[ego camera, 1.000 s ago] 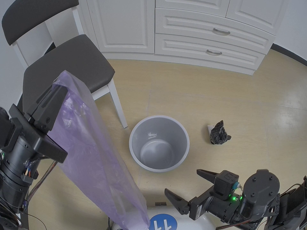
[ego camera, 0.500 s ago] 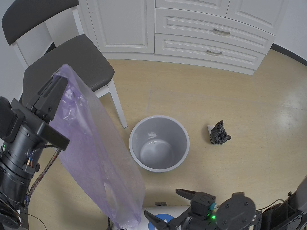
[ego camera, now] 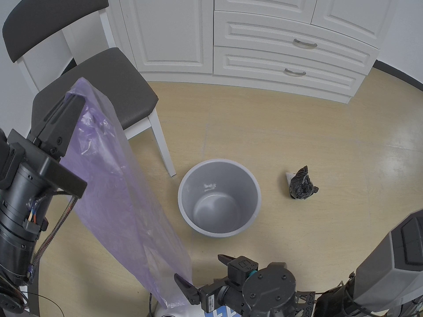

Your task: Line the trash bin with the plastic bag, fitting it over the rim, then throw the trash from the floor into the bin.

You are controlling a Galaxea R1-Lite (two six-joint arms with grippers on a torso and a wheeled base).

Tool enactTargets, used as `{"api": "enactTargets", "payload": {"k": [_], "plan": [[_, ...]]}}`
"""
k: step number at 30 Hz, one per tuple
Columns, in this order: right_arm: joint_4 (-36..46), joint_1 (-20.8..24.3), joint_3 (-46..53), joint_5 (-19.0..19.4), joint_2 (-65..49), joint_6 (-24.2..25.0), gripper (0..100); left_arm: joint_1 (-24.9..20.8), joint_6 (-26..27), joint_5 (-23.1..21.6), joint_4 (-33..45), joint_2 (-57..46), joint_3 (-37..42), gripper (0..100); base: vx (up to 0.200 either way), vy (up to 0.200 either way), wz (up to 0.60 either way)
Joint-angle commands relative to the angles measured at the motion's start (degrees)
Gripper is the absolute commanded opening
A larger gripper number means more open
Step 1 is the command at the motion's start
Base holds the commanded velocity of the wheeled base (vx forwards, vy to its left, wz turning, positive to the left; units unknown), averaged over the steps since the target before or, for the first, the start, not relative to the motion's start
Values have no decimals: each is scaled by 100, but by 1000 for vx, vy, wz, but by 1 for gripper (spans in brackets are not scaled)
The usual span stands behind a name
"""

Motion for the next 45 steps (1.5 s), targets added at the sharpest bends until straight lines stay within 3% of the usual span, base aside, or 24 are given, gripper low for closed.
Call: {"api": "enactTargets", "payload": {"k": [1, 10, 19, 24, 45], "plan": [[0, -126, -139, -10, 223, 5, 100, 1, -1, 1, -2, -60, -34, 0, 0, 0, 0], [-8, -91, -553, -432, 759, 128, 100, 1, -1, 10, -2, -60, -105, 0, 0, 0, 0], [9, 85, -1001, -467, 908, 568, 100, 1, -10, 36, -2, -8, -122, 0, 0, 0, 0], [27, 41, -1537, -880, 1339, 770, 100, -7, -10, 36, -2, -16, -157, 0, 0, 0, 0], [44, 23, -1985, -1162, 1893, 963, 100, 1, -1, 124, -2, -60, -324, 0, 0, 0, 0]]}}
